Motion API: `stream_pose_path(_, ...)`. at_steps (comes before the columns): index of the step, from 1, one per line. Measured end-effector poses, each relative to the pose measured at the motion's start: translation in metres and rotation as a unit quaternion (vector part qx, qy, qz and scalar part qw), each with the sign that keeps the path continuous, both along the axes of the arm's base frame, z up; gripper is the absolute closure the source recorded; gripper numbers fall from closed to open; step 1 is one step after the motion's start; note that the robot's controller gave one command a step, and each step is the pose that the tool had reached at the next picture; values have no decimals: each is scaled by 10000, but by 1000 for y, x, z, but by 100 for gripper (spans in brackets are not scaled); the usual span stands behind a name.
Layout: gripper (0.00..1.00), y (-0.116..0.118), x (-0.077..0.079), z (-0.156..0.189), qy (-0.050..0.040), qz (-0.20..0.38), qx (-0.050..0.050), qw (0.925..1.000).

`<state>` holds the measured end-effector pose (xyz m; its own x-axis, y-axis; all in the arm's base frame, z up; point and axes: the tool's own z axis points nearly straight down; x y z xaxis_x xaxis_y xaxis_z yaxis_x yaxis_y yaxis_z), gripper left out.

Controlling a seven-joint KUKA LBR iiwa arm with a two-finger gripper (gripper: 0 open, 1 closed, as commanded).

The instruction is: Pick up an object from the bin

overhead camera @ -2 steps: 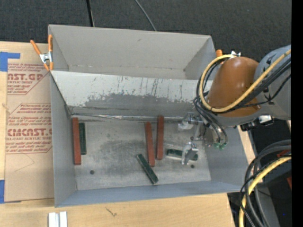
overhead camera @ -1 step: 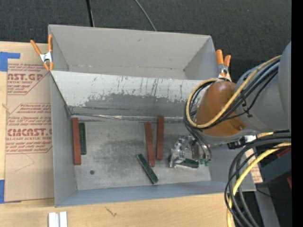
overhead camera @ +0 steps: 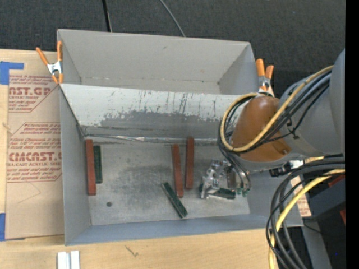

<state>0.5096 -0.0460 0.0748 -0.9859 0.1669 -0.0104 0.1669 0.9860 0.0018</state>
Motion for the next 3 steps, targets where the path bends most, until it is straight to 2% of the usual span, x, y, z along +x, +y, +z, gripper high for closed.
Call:
stream_pose_path(1, 100, -10, 15, 120, 45, 29, 1, 10000)
stream_pose_path(3, 100, -10, 15, 120, 45, 29, 1, 10000)
